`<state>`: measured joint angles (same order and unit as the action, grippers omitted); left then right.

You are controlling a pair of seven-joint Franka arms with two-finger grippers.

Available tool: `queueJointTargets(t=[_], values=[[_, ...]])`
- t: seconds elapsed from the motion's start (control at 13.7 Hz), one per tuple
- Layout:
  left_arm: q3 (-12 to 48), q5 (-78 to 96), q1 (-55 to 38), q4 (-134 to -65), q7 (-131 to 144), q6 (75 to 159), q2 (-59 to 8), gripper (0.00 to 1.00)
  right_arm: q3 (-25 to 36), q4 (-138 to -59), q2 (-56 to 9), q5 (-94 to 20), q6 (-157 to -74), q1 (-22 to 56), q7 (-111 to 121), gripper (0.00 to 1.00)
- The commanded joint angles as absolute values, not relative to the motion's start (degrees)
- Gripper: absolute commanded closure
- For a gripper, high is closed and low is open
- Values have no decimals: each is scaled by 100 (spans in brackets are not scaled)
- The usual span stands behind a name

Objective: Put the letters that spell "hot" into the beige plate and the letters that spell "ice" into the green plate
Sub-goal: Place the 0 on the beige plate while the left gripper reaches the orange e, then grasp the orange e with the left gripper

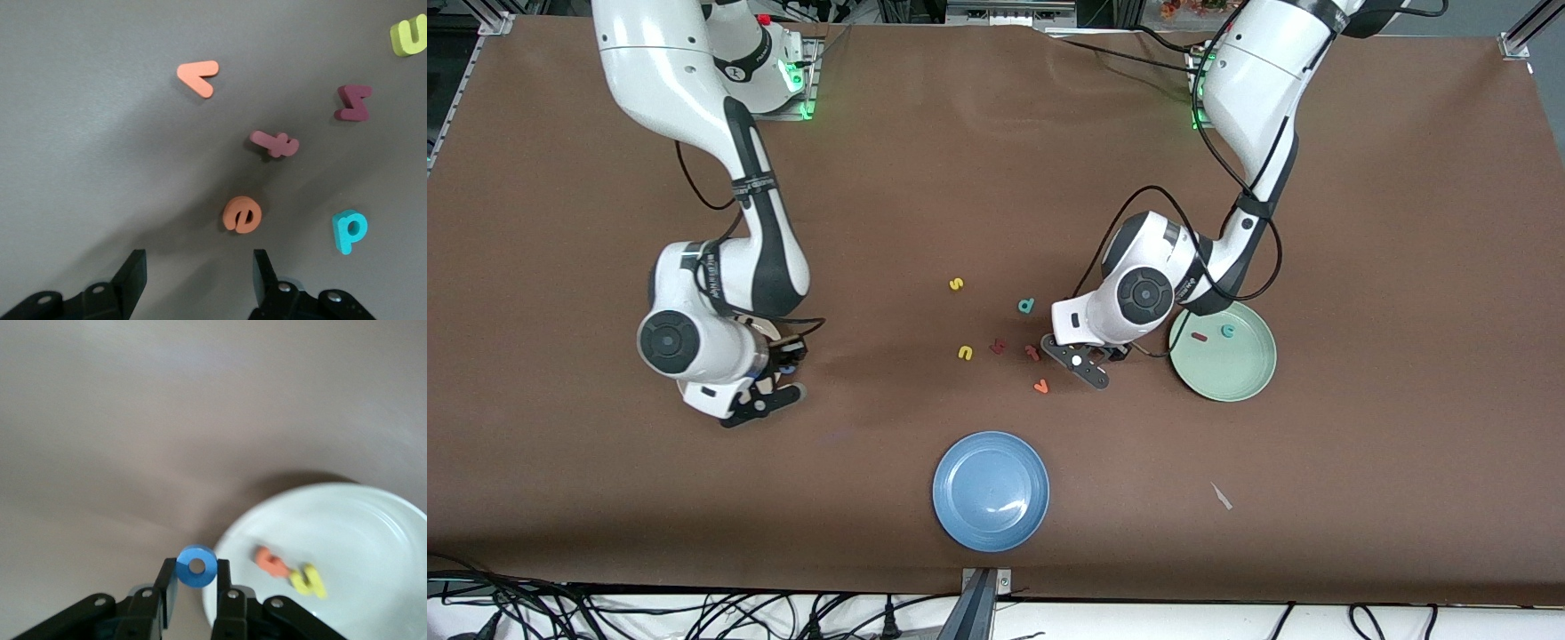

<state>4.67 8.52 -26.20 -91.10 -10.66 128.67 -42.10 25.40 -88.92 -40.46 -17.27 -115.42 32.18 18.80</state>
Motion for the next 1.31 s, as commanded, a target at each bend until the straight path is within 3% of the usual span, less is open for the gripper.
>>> queueJointTargets(t=[0.0,0.15,0.29,0.95,1.02,1.24], values=[[562,1028,-2733,-9017,-784,13173,-4333,28,2776,-9342,-3788,-1749,-11575,3261,1899,85],[571,958,-2838,-9018,-537,13280,-4403,28,2961,-9387,-3805,-1749,-11601,3243,1925,78],[563,880,-2856,-9026,-536,13403,-4438,29,3050,-9352,-3823,-1749,-11567,3191,1951,0],[571,71,-2953,-9026,-483,13474,-4553,41,3024,-9325,-3788,-1758,-11540,3805,415,0],[571,36,-2953,-9026,-483,13474,-4553,45,3015,-9325,-3788,-1758,-11540,3849,239,0],[571,-78,-2953,-9018,-483,13474,-4553,74,3015,-9264,-3788,-1758,-11540,3946,-113,0]])
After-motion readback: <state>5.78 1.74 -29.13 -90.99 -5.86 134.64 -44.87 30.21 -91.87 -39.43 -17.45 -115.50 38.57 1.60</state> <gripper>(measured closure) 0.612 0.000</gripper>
